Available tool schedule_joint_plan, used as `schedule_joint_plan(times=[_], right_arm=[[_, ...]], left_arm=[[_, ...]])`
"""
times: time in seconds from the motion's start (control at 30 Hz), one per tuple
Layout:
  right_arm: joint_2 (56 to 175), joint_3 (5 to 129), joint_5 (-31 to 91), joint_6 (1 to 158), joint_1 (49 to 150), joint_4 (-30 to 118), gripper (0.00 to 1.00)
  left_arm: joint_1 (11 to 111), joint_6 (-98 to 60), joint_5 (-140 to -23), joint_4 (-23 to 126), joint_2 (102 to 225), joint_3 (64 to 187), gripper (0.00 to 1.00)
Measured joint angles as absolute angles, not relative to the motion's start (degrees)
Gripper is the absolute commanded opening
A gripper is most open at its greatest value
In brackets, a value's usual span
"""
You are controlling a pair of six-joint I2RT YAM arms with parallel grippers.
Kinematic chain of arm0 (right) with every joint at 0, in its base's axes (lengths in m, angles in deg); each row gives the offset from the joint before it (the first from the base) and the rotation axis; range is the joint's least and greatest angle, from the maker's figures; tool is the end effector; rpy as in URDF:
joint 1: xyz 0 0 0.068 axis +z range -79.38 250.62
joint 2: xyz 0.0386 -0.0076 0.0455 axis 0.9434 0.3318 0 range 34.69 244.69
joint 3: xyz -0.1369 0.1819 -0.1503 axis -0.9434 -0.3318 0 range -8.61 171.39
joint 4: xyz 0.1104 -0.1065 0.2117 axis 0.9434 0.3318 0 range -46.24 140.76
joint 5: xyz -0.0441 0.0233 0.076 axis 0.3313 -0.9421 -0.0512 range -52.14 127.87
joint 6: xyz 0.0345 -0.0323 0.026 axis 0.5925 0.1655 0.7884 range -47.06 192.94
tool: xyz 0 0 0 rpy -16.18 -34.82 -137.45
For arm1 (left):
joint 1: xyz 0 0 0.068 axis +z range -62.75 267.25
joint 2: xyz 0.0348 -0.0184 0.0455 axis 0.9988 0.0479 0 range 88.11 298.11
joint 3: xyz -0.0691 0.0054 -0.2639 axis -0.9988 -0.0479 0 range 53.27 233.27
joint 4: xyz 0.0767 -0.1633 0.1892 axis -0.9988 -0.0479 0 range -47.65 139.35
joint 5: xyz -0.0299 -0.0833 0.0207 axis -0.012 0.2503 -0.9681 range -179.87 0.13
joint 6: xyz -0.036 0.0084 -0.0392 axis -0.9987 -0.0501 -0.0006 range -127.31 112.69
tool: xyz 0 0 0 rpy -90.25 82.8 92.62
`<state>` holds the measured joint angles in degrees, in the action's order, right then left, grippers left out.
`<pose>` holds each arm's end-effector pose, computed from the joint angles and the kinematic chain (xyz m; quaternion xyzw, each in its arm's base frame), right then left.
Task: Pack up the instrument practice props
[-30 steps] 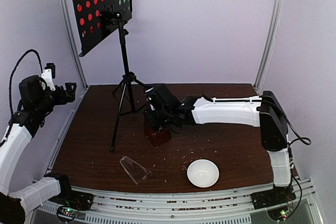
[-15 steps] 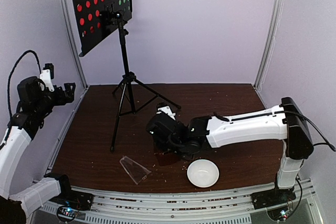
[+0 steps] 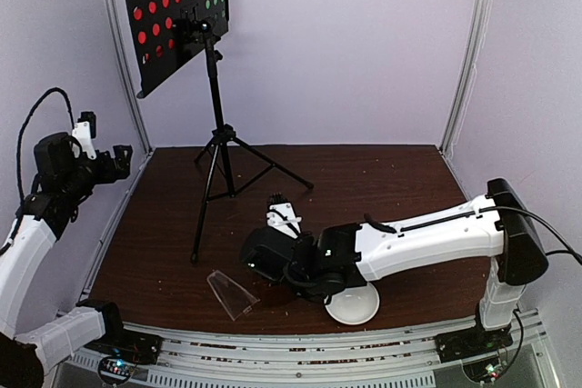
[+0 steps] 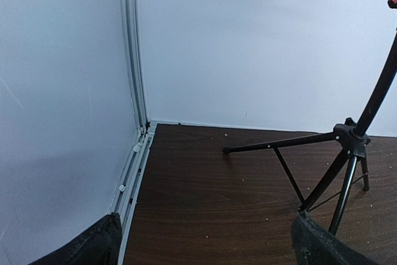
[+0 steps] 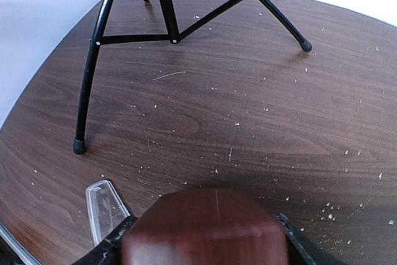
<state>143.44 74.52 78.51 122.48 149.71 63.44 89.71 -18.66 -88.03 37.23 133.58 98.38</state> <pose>0.1028 0.4106 0.2399 -0.0934 0.8723 0.1821 0.4440 0.1870 0.0069 0.3366 -0.0837 0.7752 -0.0610 0.6231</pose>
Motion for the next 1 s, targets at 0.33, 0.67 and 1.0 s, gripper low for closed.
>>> schedule_joint_plan(times=[0.33,0.67,1.0], right_arm=[[140.88,75.74,79.58,121.32,151.55,62.98,1.00],[118.57,56.09,79.58,119.73,151.09,54.44,1.00],[100.71,26.35,62.40,107.20,143.11,32.84,1.00]], left_arm=[[89.71,-18.29,-88.14,37.25,135.85,98.38,0.98],[89.73,-18.27,-86.39,37.25,138.28,98.38,0.98],[88.51,-18.69,-82.06,37.20,140.90,98.38,0.94]])
